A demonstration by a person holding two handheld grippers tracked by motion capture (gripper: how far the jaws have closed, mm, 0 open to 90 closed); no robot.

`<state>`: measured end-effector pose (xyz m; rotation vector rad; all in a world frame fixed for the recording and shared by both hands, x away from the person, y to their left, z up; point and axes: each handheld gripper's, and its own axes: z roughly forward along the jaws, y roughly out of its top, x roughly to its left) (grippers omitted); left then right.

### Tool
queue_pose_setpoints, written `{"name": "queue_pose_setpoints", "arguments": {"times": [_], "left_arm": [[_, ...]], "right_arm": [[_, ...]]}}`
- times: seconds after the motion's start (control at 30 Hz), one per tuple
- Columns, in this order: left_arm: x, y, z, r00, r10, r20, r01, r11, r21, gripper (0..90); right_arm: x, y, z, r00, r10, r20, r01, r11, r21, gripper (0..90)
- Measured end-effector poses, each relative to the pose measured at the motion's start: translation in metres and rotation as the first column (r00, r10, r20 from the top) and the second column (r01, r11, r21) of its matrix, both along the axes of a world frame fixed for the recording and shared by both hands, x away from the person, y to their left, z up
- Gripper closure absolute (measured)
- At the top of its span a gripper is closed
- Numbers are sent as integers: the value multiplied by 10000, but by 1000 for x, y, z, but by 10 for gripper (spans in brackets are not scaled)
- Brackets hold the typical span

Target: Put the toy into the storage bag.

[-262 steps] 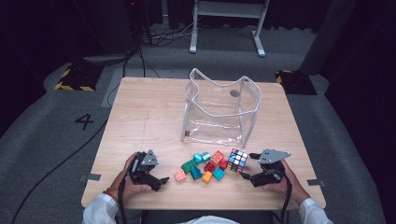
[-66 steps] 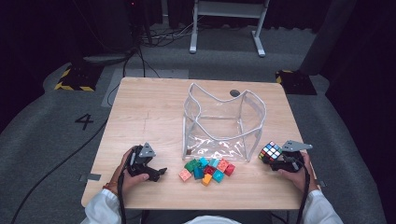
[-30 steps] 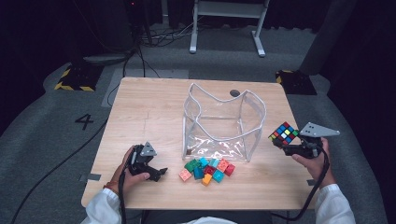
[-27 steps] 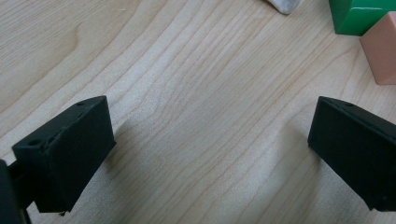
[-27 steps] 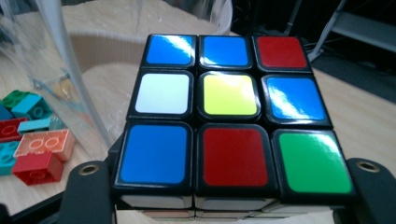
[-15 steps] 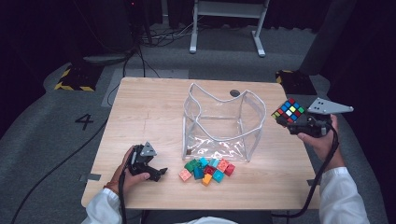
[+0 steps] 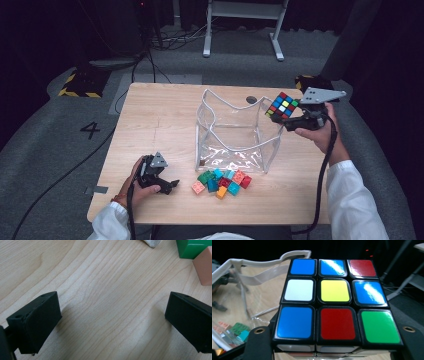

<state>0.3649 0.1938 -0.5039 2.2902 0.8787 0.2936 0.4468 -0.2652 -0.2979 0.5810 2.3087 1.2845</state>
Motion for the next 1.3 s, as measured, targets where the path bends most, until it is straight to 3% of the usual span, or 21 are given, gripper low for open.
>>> {"name": "queue_pose_setpoints", "arguments": {"times": [0.03, 0.23, 0.3, 0.33, 0.43, 0.47, 0.57, 0.6, 0.63, 0.73, 0.83, 0.9, 0.93, 0.97, 1.0, 1.07, 1.17, 1.23, 1.3], "left_arm": [[0, 0, 0, 10000, 3, 0, -3, 10000, 0, 3], [0, 0, 0, 10000, 3, 0, -3, 10000, -9, 3], [0, 0, 0, 10000, 4, -1, -4, 10000, -6, 3], [0, 0, 0, 10000, 5, -2, -5, 10000, -13, 3], [0, 0, 0, 10000, 17, 1, -17, 10000, -26, 3], [0, 0, 0, 10000, 5, -1, -5, 10000, -8, 3], [0, 0, 0, 10000, -1, 2, 1, 10000, -2, 3], [0, 0, 0, 10000, 4, -2, -4, 10000, -5, 3], [0, 0, 0, 10000, -2, 1, 2, 10000, -3, 3], [0, 0, 0, 10000, 2, -2, -2, 10000, -3, 4], [0, 0, 0, 10000, 3, -3, -3, 10000, -3, 3], [0, 0, 0, 10000, 14, -1, -14, 10000, -21, 3], [0, 0, 0, 10000, 2, -3, -2, 10000, -1, 3], [0, 0, 0, 10000, 28, -46, -28, 10000, -33, 3], [0, 0, 0, 10000, 19, -46, -20, 10000, -39, 2], [0, -1, 0, 10000, 41, -50, -41, 10000, -59, 1], [0, -1, 0, 10000, 47, -36, -47, 10000, -45, 1], [0, -1, 0, 10000, 27, -61, -27, 10000, -56, 1], [0, -1, 0, 10000, 45, -30, -45, 10000, -43, 1]], "right_arm": [[5, 10, 0, 9996, 284, -79, -286, 9991, -323, 335], [19, 31, -5, 9943, 988, -403, -1016, 9921, -739, 335], [26, 42, -12, 9899, 1238, -689, -1324, 9813, -1399, 334], [26, 42, -12, 9899, 1238, -689, -1324, 9813, -1399, 334], [35, 53, -19, 9851, 1207, -1226, -1453, 9653, -2170, 335], [35, 53, -19, 9851, 1207, -1226, -1453, 9653, -2170, 335], [41, 58, -24, 9797, 1069, -1693, -1536, 9438, -2928, 334], [45, 60, -28, 9721, 1038, -2104, -1723, 9245, -3401, 334], [45, 60, -28, 9721, 1038, -2104, -1723, 9245, -3401, 334], [47, 60, -32, 9620, 912, -2572, -1865, 9079, -3754, 334], [52, 60, -34, 9574, 585, -2829, -1807, 8853, -4285, 334], [54, 64, -38, 9503, 335, -3096, -1919, 8459, -4975, 334], [54, 64, -38, 9503, 335, -3096, -1919, 8459, -4975, 334], [55, 65, -40, 9476, 218, -3188, -1920, 8363, -5135, 334], [56, 66, -42, 9410, 59, -3385, -1967, 8233, -5325, 334], [56, 69, -44, 9394, -213, -3421, -1939, 7901, -5815, 334], [56, 71, -45, 9389, -414, -3416, -1891, 7673, -6127, 334], [52, 74, -45, 9231, -1120, -3680, -1604, 7575, -6329, 333], [51, 74, -45, 9292, -1001, -3557, -1583, 7619, -6280, 331]]}}
